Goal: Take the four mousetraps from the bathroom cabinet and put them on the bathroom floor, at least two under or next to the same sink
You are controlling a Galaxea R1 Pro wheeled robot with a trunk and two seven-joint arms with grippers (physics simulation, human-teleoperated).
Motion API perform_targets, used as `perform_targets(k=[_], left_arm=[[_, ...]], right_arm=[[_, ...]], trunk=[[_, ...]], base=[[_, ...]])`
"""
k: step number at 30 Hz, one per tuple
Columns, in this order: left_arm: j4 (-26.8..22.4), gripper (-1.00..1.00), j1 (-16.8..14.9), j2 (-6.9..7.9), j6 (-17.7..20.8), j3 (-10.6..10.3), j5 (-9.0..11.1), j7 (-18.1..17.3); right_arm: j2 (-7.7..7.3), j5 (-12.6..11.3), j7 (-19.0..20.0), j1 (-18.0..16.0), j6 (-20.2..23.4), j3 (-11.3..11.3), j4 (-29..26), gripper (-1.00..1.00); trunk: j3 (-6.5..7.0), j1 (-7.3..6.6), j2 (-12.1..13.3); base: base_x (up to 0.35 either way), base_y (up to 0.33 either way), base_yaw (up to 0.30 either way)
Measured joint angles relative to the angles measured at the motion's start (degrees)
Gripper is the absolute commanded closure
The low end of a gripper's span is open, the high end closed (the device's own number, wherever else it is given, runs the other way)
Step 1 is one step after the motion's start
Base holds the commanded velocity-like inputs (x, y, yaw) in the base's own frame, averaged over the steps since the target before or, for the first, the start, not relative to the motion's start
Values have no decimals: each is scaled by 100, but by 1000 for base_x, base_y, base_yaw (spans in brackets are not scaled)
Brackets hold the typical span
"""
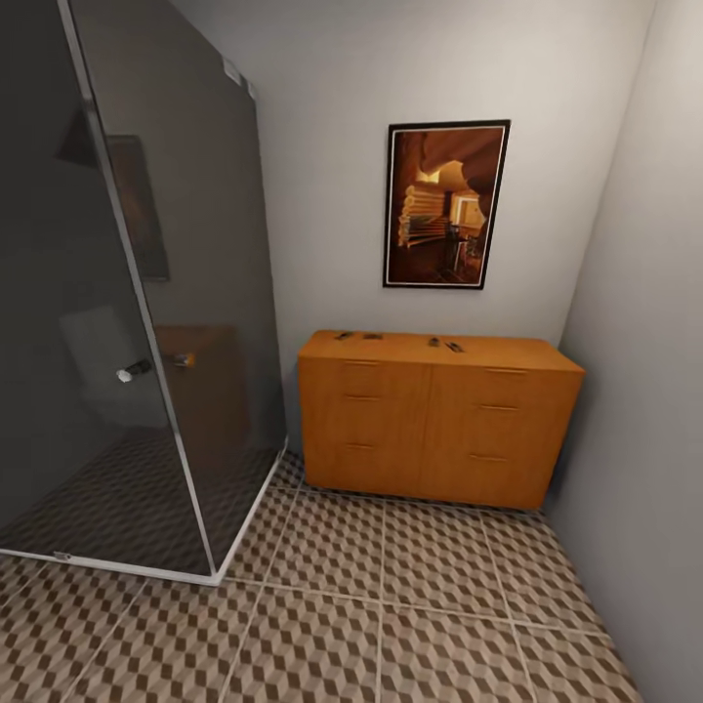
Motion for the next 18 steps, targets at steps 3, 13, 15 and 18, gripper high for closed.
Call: perform_targets(k=[3, 13, 15, 18], left_arm=[[0, -100, 0, 0, 0, 0, 34, 1], [-1, -100, 0, 0, 1, -5, 234, -1], [-1, -100, 0, 0, 1, -5, 244, -2], [-1, -100, 0, 0, 0, -6, 263, -4]], right_arm=[[0, 7, 1, 0, 3, 7, 0, -100], [0, 17, 0, 0, 7, 17, 0, -100], [0, 17, -1, 0, 7, 17, 0, -100], [0, 18, -3, 0, 8, 18, 0, -100]], trunk=[[0, 0, 0], [0, 0, 0], [0, 0, 0], [0, 0, 0]], base=[[289, -170, 0], [287, -181, 0], [286, -184, 0], [286, -185, 0]])
